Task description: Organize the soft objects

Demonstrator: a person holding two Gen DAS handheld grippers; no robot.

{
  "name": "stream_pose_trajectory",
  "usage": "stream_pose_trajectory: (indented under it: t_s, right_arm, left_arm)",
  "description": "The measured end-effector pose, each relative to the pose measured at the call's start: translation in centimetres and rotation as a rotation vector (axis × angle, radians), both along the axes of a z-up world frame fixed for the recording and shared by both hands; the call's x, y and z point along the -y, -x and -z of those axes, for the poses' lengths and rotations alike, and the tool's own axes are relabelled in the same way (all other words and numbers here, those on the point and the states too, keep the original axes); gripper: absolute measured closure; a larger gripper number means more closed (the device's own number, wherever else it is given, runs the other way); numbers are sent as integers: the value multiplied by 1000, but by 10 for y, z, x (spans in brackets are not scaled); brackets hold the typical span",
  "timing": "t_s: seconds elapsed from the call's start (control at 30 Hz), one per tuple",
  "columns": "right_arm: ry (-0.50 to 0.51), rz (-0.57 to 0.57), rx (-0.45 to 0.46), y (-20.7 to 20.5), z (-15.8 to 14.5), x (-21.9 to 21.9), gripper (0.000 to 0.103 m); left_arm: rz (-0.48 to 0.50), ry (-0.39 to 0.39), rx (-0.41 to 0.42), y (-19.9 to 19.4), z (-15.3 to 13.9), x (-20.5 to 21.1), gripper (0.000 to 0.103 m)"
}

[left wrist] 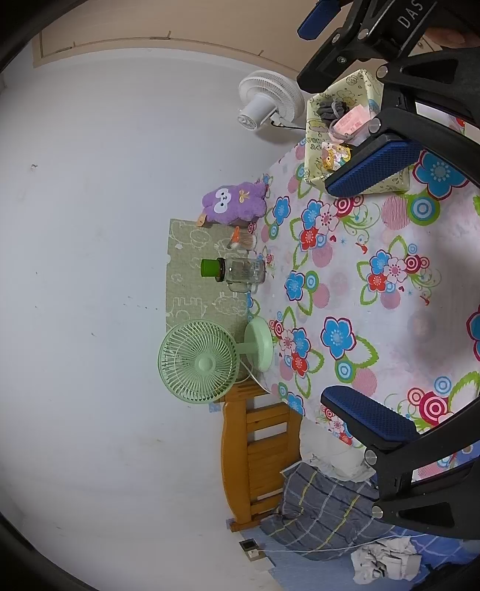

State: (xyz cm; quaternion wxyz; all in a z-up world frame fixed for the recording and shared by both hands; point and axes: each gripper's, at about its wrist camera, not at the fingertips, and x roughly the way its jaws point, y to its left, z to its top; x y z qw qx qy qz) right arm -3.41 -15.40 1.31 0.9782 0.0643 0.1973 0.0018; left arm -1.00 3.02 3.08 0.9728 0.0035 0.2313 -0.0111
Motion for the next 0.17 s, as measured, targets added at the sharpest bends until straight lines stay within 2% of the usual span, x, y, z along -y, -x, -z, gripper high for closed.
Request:
stream_pose_trajectory:
  t_s: [0.17]
  right_arm:
    - [1, -1, 0, 0, 0, -1, 2]
  left_arm:
    - [1, 2, -1, 0, 0, 0, 0]
